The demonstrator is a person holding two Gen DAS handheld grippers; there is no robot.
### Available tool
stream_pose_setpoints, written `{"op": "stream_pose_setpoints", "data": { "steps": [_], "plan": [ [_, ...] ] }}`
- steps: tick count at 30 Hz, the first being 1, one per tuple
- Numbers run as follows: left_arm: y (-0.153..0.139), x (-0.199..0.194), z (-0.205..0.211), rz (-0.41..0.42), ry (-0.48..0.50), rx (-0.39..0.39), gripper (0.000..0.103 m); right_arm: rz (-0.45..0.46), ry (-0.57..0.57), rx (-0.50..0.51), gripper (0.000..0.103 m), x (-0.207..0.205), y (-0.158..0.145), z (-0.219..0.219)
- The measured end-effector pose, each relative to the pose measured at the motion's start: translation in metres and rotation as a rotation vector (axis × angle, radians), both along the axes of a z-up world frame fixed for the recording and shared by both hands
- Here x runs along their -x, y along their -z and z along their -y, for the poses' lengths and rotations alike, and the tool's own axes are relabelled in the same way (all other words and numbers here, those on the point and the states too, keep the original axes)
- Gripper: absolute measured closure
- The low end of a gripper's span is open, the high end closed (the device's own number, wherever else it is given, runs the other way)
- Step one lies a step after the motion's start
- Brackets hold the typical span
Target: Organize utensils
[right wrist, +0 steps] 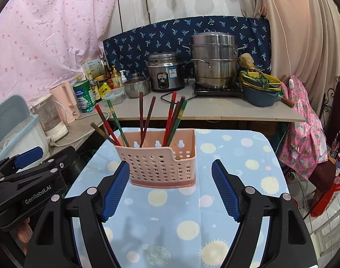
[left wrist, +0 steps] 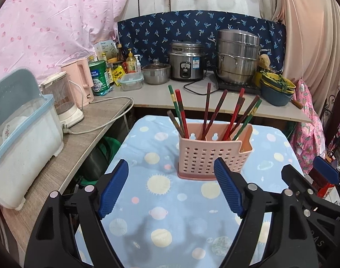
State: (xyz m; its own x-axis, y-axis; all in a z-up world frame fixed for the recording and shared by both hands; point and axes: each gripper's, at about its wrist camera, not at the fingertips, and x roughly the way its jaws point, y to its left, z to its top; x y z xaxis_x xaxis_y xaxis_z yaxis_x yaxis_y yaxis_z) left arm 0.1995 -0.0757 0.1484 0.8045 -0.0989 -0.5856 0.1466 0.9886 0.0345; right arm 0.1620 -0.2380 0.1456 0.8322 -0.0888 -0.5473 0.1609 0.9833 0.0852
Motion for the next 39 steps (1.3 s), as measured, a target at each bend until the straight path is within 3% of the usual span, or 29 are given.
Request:
{"op": "stream_pose_setpoints", "data": {
  "steps": [5,9,15,27,31,39],
  "plan": [
    [0.011,0.007,0.000,-0.015,-0.012,-0.021,0.021,-0.014,0.011,0.018,0.021,0.012,0.012,0.000],
    [0.020,0.012,0.001,-0.022,-0.021,-0.041,0.014,-0.030,0.017,0.030,0.020,0.018,0.021,0.002],
    [0.034,0.017,0.002,-0.047,-0.024,-0.064,0.010,-0.061,0.021,0.017,0.019,0.024,0.035,0.004],
    [0.056,0.017,0.002,-0.097,-0.030,-0.091,0.008,-0.097,0.048,0.021,0.018,0.027,0.053,0.007],
    [0.062,0.015,0.000,-0.112,-0.034,-0.093,0.007,-0.093,0.054,0.016,0.006,0.029,0.057,0.008],
    [0.069,0.013,-0.002,-0.127,-0.041,-0.094,0.007,-0.103,0.056,0.037,0.006,0.027,0.063,0.006]
  ]
}}
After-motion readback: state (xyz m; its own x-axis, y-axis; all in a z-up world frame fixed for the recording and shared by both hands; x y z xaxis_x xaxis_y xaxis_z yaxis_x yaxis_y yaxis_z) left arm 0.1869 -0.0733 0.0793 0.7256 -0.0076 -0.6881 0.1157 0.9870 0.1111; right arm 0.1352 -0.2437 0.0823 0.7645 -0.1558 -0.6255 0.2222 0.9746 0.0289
